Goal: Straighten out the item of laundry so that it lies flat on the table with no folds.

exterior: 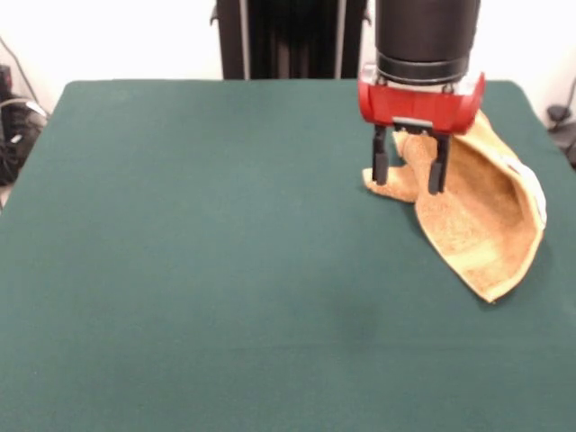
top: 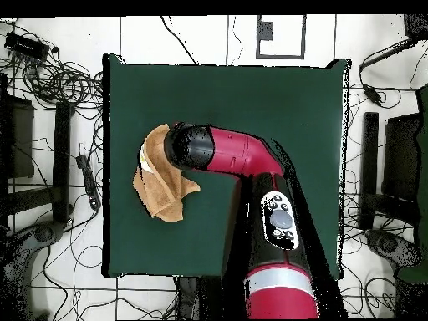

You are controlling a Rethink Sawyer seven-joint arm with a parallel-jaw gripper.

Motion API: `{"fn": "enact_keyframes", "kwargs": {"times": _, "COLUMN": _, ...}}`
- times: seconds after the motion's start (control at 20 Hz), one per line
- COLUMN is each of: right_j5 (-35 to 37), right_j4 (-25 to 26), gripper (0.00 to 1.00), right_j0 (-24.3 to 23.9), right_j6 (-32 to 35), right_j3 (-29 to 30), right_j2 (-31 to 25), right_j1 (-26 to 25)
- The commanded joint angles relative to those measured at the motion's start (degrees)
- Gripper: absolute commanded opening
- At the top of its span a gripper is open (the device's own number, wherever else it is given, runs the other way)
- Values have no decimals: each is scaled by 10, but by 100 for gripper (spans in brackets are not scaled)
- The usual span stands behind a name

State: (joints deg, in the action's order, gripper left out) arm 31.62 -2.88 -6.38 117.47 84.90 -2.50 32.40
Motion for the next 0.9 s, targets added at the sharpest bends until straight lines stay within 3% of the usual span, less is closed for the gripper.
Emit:
{"fn": "enact_keyframes", "kwargs": {"times": 0.05, "right_j5": 157, "right_j4": 90, "gripper": 100, "right_j0": -19, "right_j6": -158, "right_j3": -33, "right_j2": -46, "right_j1": 5}}
{"fn": "enact_keyframes", "kwargs": {"times": 0.4, "right_j5": 167, "right_j4": 120, "gripper": 100, "right_j0": -26, "right_j6": -123, "right_j3": -59, "right_j2": -73, "right_j1": -25}}
{"fn": "enact_keyframes", "kwargs": {"times": 0.7, "right_j5": 117, "right_j4": 142, "gripper": 100, "right_j0": -31, "right_j6": -87, "right_j3": -66, "right_j2": -93, "right_j1": -70}}
{"fn": "enact_keyframes", "kwargs": {"times": 0.9, "right_j5": 98, "right_j4": 131, "gripper": 100, "right_j0": -25, "right_j6": -77, "right_j3": -92, "right_j2": -125, "right_j1": -98}}
